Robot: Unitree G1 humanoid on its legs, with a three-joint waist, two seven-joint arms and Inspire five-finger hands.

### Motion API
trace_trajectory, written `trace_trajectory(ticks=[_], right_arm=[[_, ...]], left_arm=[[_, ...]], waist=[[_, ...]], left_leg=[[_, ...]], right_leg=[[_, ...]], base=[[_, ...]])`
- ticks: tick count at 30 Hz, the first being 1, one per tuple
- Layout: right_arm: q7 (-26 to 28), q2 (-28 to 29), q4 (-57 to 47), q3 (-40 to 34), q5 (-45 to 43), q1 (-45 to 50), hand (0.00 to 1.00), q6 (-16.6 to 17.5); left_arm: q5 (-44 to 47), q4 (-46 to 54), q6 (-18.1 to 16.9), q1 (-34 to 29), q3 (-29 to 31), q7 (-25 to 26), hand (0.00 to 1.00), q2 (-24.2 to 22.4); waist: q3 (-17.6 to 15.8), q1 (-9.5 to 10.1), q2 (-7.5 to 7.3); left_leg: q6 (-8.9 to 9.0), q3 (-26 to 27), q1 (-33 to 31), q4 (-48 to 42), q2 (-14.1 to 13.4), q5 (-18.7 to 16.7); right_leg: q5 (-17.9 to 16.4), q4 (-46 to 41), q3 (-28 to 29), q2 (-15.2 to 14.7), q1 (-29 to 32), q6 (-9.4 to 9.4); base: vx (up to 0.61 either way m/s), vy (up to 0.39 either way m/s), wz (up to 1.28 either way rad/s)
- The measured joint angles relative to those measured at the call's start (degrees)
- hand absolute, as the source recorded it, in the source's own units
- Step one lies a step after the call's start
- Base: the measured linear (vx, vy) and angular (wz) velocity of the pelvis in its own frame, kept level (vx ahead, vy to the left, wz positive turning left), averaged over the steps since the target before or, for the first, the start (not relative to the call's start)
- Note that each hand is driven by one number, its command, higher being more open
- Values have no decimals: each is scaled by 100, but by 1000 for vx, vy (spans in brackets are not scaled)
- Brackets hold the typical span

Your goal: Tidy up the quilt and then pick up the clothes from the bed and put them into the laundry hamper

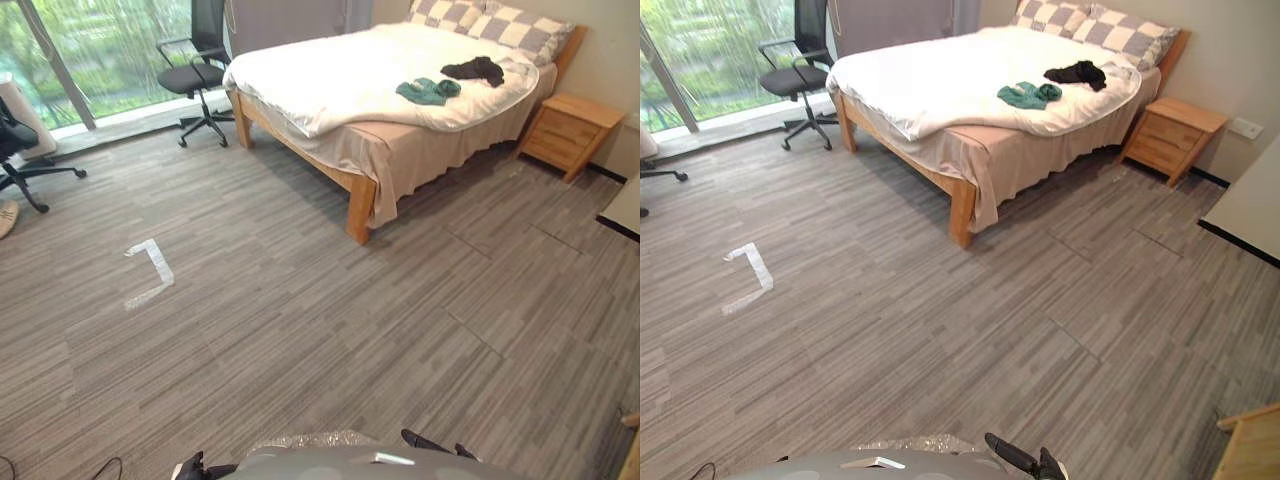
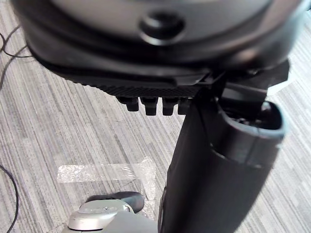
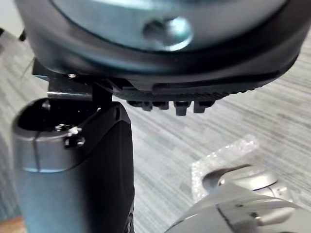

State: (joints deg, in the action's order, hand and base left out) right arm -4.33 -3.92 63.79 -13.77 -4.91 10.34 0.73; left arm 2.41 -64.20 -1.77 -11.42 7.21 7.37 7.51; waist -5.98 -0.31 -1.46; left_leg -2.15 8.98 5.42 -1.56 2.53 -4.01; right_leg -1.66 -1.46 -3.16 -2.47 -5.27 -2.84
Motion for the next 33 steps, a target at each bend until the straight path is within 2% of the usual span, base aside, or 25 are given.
trace_trajectory(ticks=[1, 3, 4, 6, 7, 9, 10, 16, 18, 22, 23, 26, 27, 30, 31, 32, 33], right_arm=[[-12, 18, 90, -92, -3, 43, 100, -4], [-20, 38, 138, -214, -14, 138, 100, -7], [-22, 43, 141, -252, -9, 150, 100, -5], [-27, 50, 168, -249, 5, 142, 100, -5], [-27, 52, 168, -245, 15, 110, 100, -4], [-30, 57, 169, -245, 19, 91, 100, 1], [-34, 57, 169, -246, 19, 72, 100, 2], [-76, 37, 165, -240, 74, -5, 100, 8], [-89, 12, 153, -231, 214, -7, 100, 18], [-128, 27, 73, -227, 225, -7, 100, 48], [-136, 64, 34, -249, 222, -10, 100, 85], [-133, 153, -162, -391, 209, -13, 100, 105], [-130, 169, -156, -455, 209, -5, 100, 104], [-129, 250, -74, -662, 201, 4, 100, 93], [-115, 255, -60, -788, 160, -20, 100, 85], [-113, 250, -50, -857, 157, -31, 100, 87], [-106, 194, -52, -945, 145, -67, 100, 87]], left_arm=[[0, -73, -46, 2, 2, 7, 100, -21], [-7, -143, -55, 2, -4, 15, 100, -55], [-17, -162, -67, 13, -12, -2, 100, -59], [-31, -162, -83, 32, -30, -4, 100, -42], [-86, -162, -92, 53, -73, -2, 100, -29], [-118, -163, -99, 74, -95, -3, 100, -19], [-139, -163, -105, 76, -189, -1, 100, 2], [-517, -174, -138, 187, -434, -5, 100, 40], [-520, -177, -153, 210, -524, -7, 100, 45], [-519, -175, -164, 257, -630, -6, 100, 76], [-517, -172, -171, 299, -675, -3, 100, 110], [-517, -178, -185, 369, -704, 0, 100, 163], [-527, -182, -178, 375, -713, 2, 100, 167], [-757, -287, -151, 433, -744, 3, 100, 195], [-758, -290, -145, 453, -800, 2, 100, 182], [-760, -291, -139, 483, -838, 0, 100, 170], [-758, -284, -131, 524, -837, -6, 100, 147]], waist=[[-38, -9, -18], [-59, -26, 19], [-47, -55, -9], [-62, -91, 4], [-49, -113, -37], [-73, -127, -5], [-76, -129, -41], [-184, -136, -8], [-219, -143, -3], [-253, -171, 22], [-282, -190, -36], [-497, -316, -79], [-512, -346, -78], [-525, -552, -91], [-535, -628, -41], [-548, -625, 48], [-632, -603, 126]], left_leg=[[-23, -4, 199, 244, 44, 135], [-29, -33, 424, 530, 94, 238], [-34, -50, 559, 671, 122, 325], [-67, -79, 591, 669, 157, 341], [-62, -92, 613, 668, 181, 335], [-52, -90, 626, 664, 211, 327], [-50, -82, 654, 655, 214, 326], [-26, 34, 711, 672, 176, 312], [25, 170, 700, 674, 117, 275], [-7, 386, 531, 673, 49, 225], [-9, 514, 453, 673, 46, 214], [-21, 739, 528, 672, 65, 165], [-3, 857, 576, 671, 66, 114], [114, 1003, 725, 668, 48, -11], [176, 1090, 738, 661, -19, -8], [137, 1156, 758, 644, -98, 20], [197, 1297, 808, 640, -211, -23]], right_leg=[[72, 63, -55, -37, -104, -40], [79, 90, -147, -82, -237, -29], [99, 151, -198, -98, -349, -4], [95, 176, -239, -125, -400, -4], [95, 208, -266, -142, -440, -4], [95, 277, -279, -162, -496, -5], [95, 277, -280, -165, -512, -5], [93, 308, -204, -133, -558, -8], [73, 303, -105, -82, -452, -29], [-155, -310, 105, -19, 92, 97], [-317, -692, 182, -29, 389, 78], [-708, -1474, 192, -136, 767, -327], [-828, -1720, 175, -180, 885, -380], [-980, -1844, -5, -239, 872, -151], [-979, -1849, -79, -226, 895, -113], [-946, -1997, -200, -215, 966, -133], [-1022, -2231, -461, -215, 1177, 39]], base=[[66, 66, 7], [110, 90, 15], [125, 91, 17], [99, 60, 12], [90, 37, 11], [75, 27, 7], [38, -3, -1], [-54, -28, -10], [-115, -37, -24], [-81, -29, -33], [-18, -32, -37], [16, -27, -36], [72, -21, -48], [122, -31, -25], [208, -58, -23], [160, -49, -44], [154, -11, -78]])
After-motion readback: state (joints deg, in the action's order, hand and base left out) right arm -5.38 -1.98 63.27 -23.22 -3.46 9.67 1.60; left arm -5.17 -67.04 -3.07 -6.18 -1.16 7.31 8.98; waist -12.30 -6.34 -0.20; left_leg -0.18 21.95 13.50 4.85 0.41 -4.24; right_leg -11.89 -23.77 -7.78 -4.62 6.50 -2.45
